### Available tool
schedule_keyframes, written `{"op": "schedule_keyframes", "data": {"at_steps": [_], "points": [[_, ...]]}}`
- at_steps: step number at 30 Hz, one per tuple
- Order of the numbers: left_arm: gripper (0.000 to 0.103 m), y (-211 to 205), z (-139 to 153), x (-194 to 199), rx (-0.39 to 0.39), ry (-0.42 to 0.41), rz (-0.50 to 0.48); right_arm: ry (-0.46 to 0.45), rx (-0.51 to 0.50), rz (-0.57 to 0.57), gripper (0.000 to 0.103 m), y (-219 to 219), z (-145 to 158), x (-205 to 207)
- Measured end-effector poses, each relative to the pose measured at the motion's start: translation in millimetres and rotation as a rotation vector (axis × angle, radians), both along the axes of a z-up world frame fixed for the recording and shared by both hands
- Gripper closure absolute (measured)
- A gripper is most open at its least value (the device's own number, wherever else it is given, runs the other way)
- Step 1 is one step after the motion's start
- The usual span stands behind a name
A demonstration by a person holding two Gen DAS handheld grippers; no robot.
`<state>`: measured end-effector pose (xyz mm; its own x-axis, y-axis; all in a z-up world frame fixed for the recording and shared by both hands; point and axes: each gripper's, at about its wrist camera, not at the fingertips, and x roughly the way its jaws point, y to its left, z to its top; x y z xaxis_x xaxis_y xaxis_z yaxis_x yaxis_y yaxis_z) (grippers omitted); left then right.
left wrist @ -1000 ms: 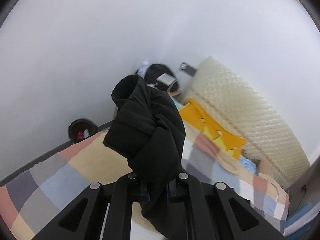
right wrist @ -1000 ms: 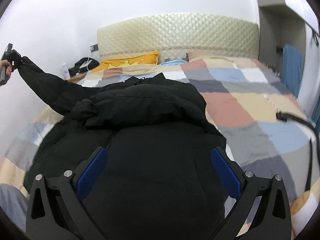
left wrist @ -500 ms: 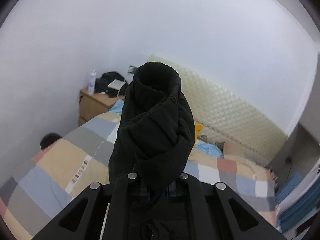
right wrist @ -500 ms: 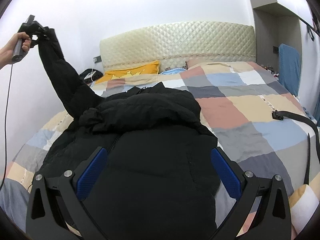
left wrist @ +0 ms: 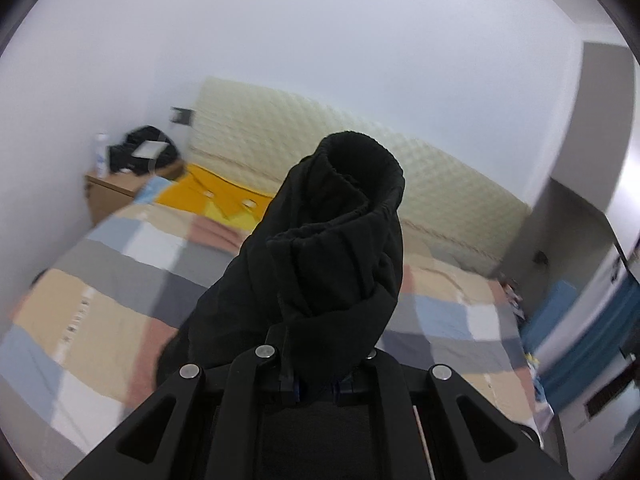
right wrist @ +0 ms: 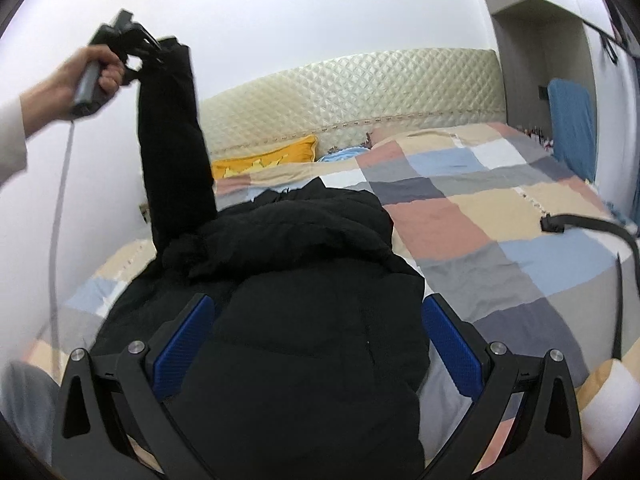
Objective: Fold large clothes
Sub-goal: 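Lift the sleeve and fold it over the jacket body with the left gripper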
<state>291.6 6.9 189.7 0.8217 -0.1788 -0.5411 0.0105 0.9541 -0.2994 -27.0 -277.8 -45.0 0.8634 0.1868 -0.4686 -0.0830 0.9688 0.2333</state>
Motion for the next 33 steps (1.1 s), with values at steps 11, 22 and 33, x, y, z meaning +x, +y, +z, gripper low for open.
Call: {"op": "schedule_keyframes", "data": {"at_steps": [11,22,33], "points": [[0.094,-129.9,-115.2,23.7,0.019,0.061,-0.258,0.016,0.049,-0.062,0.0,-17.3,-4.9,13.8],[0.094,-206.1,-246.4,40.6,0.012,0.246,-0.357,0.074,0.088,-0.087,0.0,-36.1,-19.7,41.2],[0.093,-241.3,-310.6,39.5,0.257,0.188,-0.402,0.129,0.139,-0.143,0.0,-64.8,-39.9,68.5]]}}
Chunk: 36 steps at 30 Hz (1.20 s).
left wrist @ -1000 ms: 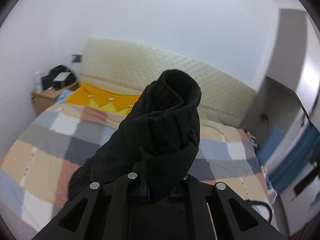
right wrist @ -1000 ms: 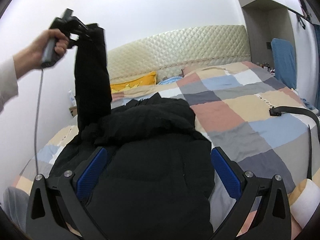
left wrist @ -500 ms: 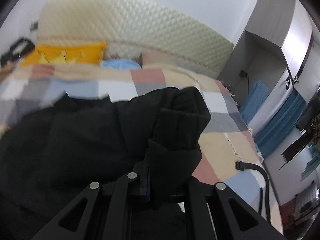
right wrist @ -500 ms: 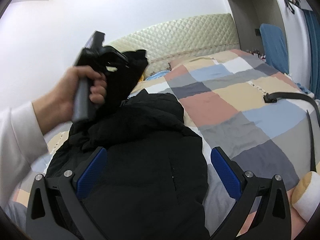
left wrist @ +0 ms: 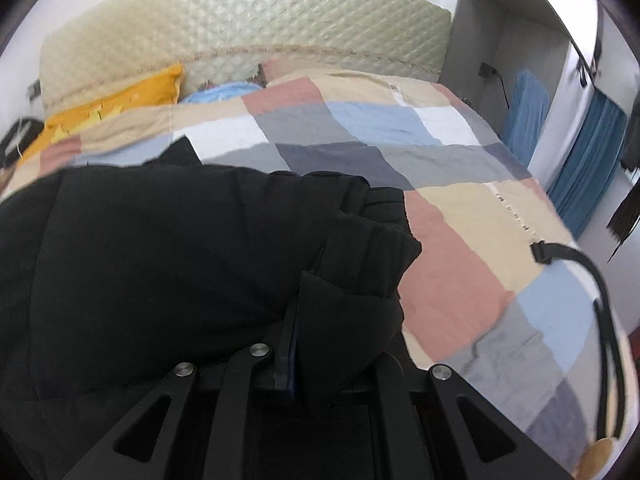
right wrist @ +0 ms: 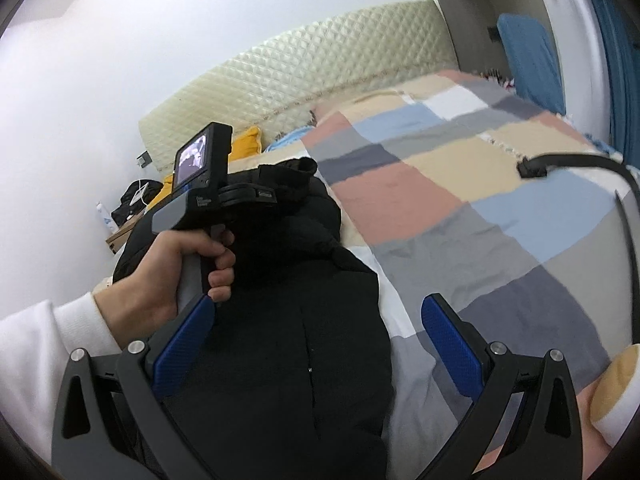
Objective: Fold large clothes
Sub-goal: 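Lift the sleeve and fold it over the jacket body with the left gripper, then release the sleeve and raise the left gripper off the jacket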
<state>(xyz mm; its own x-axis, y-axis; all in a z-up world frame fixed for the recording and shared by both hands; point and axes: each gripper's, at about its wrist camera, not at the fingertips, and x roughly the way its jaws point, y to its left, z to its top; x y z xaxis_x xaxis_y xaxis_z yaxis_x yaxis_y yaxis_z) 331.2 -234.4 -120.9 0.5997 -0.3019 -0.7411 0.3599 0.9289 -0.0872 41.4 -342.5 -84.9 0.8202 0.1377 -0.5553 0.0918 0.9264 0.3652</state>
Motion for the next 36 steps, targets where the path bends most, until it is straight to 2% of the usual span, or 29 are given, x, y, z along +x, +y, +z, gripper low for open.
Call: {"op": "schedule_keyframes", "data": {"at_steps": [3,10,12,14,15,18,20,22,25,27,31,33,36], "points": [[0.09,-6.6,1.8,-3.7,0.05,-0.051,0.008,-0.013,-0.008,-0.005,0.0,-7.0,0.8,0.6],[0.086,-10.5,21.1,-26.4,0.099,-0.187,0.056,-0.03,0.013,-0.028,0.0,-14.6,3.0,-4.7],[0.078,-11.3,27.3,-34.5,0.121,-0.19,0.069,-0.041,0.003,-0.015,0.0,-10.7,5.2,-5.5],[0.055,-12.2,33.5,-41.5,0.161,-0.203,0.093,-0.048,-0.005,-0.005,0.0,-9.0,6.6,-5.1],[0.052,-11.2,38.7,-46.9,0.174,-0.222,0.105,-0.052,-0.007,-0.002,0.0,-8.3,7.5,-5.4],[0.044,-3.1,53.5,-55.8,0.15,-0.236,0.11,-0.067,-0.012,0.003,0.0,-7.2,11.0,-9.2],[0.031,5.2,65.4,-62.0,0.105,-0.239,0.12,-0.081,-0.007,0.006,0.0,-8.1,13.9,-13.1],[0.029,14.5,82.0,-71.9,0.055,-0.256,0.113,-0.097,-0.004,0.002,0.0,-9.6,16.3,-17.9],[0.029,26.6,107.1,-86.6,0.025,-0.285,0.101,-0.106,-0.007,-0.002,0.0,-10.1,18.9,-21.0],[0.029,38.5,127.9,-102.4,0.016,-0.306,0.082,-0.108,-0.012,0.0,0.0,-9.3,20.3,-21.6],[0.029,64.8,160.1,-130.8,0.014,-0.332,0.108,-0.122,-0.02,0.017,0.0,-5.8,26.5,-24.2],[0.029,79.6,172.5,-144.8,0.0,-0.324,0.111,-0.133,-0.033,0.03,0.0,-1.4,30.5,-26.2],[0.029,104.4,182.4,-167.1,-0.052,-0.263,0.109,-0.151,-0.052,0.056,0.0,6.3,37.6,-31.6]]}}
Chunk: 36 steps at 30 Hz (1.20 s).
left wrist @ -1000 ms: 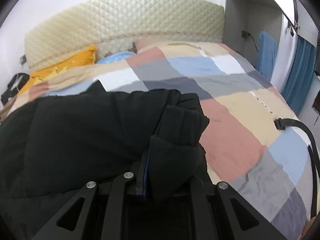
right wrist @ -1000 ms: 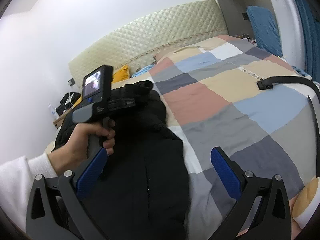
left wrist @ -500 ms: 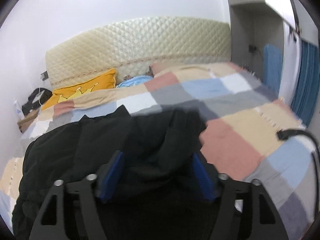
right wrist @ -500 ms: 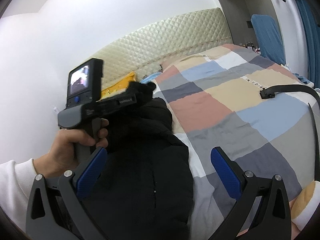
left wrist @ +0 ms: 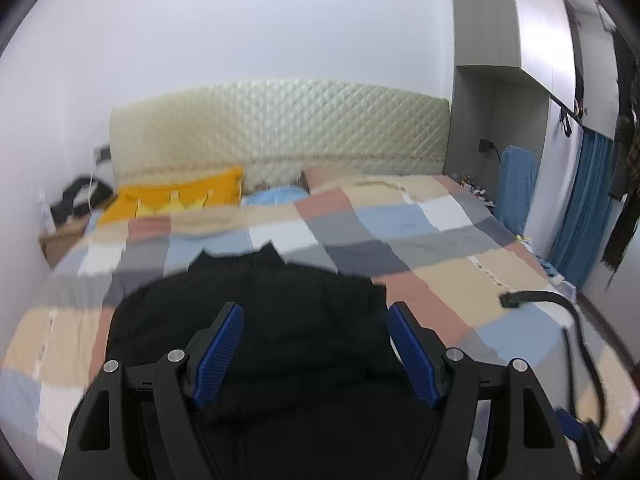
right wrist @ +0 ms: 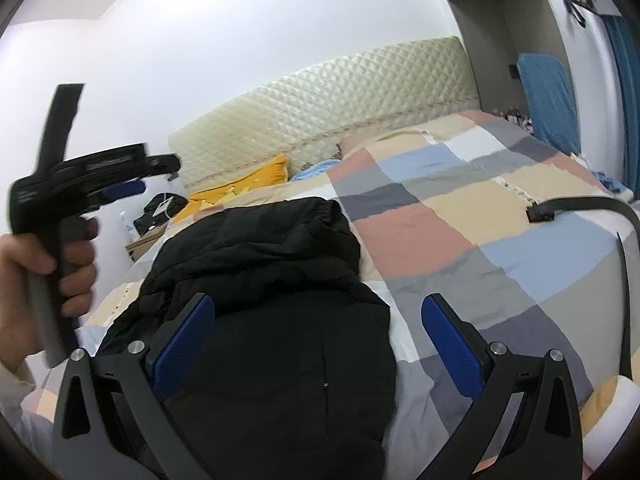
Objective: Fold large clothes
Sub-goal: 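Release the sleeve and raise the left gripper off the jacket, then move both grippers down to the black jacket hem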
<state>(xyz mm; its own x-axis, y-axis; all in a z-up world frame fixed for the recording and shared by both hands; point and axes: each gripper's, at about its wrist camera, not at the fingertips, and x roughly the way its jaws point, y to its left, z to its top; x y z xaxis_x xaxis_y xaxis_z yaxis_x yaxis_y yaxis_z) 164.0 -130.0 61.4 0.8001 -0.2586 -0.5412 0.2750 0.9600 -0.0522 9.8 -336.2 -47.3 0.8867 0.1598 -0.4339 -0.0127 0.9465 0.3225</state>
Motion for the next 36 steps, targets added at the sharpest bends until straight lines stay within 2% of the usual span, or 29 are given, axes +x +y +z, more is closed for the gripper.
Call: {"op": "schedule_keyframes", "data": {"at_steps": [9,14,18,21,33,36], "points": [[0.029,52.6,26.4,-82.2,0.011,-0.01,-0.003,-0.038,-0.058,0.086,0.0,26.3,13.5,-40.1],[0.029,83.0,23.3,-112.3,0.002,0.053,0.005,-0.049,-0.056,0.111,0.0,34.8,16.1,-50.8],[0.029,107.0,22.6,-131.3,-0.022,0.034,0.023,-0.034,-0.069,0.115,0.0,39.4,12.0,-50.2],[0.029,127.9,21.7,-140.7,-0.024,0.011,0.077,-0.02,-0.082,0.117,0.0,43.9,9.4,-49.5],[0.029,200.4,-28.7,-154.0,-0.076,0.123,0.135,0.007,-0.125,0.161,0.0,68.8,5.7,-52.5],[0.029,212.9,-43.8,-160.2,-0.06,0.143,0.154,0.024,-0.14,0.174,0.0,74.5,1.7,-52.0]]}}
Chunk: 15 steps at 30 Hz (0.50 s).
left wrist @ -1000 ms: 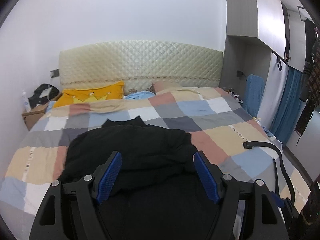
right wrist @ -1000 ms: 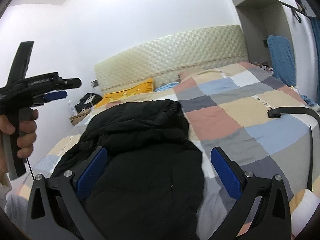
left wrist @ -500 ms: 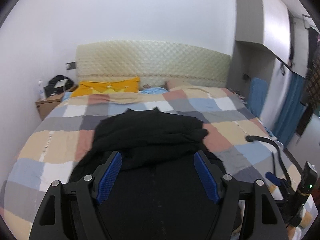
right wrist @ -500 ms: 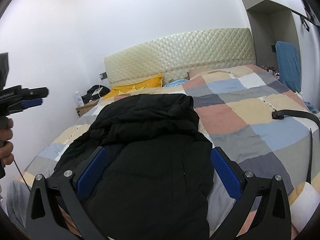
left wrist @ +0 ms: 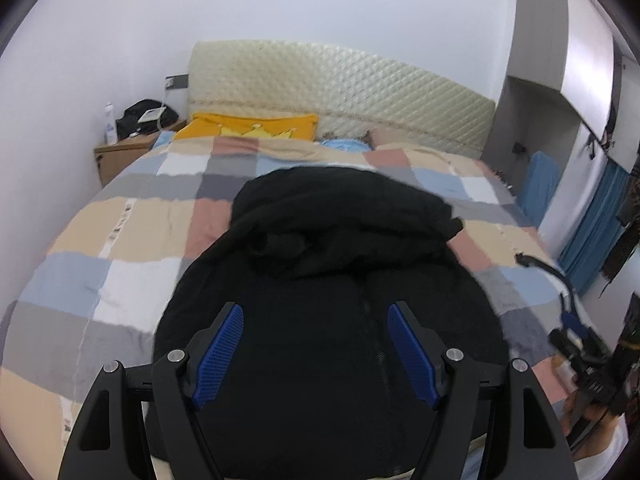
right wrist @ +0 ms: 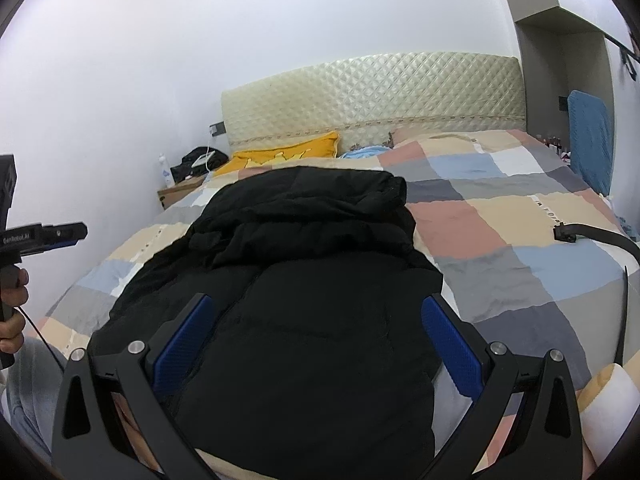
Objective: Fold large clothes
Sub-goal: 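Move both grippers down to the black jacket hem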
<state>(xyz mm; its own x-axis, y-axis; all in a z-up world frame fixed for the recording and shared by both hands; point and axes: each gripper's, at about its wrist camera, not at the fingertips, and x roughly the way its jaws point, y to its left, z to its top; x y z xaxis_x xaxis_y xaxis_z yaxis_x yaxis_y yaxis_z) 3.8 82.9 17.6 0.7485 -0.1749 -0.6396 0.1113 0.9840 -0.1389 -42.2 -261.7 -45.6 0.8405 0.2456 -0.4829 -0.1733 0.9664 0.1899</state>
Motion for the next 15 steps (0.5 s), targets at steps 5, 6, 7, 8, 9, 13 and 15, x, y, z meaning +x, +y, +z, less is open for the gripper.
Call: {"op": "schedule_keyframes", "data": {"at_steps": [5,6,7,8,9,13,15], "points": [[0.029,25.6,-24.6,-4.5,0.002,0.034,0.035,0.034,0.008,0.021,0.0,3.7,-6.0,4.4],[0.029,33.5,-28.6,-2.9,-0.032,0.057,0.043,0.045,0.008,0.023,0.0,3.9,-8.0,6.0],[0.029,39.9,-30.0,-1.3,-0.072,0.069,0.043,0.05,0.009,0.023,0.0,4.5,-8.9,6.1],[0.029,44.3,-30.4,-0.2,-0.097,0.073,0.043,0.058,0.01,0.023,0.0,4.5,-10.3,7.3],[0.029,48.5,-30.0,1.6,-0.118,0.075,0.044,0.064,0.011,0.023,0.0,4.4,-11.3,8.0],[0.029,49.2,-29.6,8.0,-0.083,0.073,0.046,0.086,-0.003,0.018,0.0,5.3,-15.2,12.1],[0.029,47.7,-30.1,12.1,-0.055,0.078,0.038,0.115,-0.015,0.011,0.0,5.2,-20.0,18.0]]}}
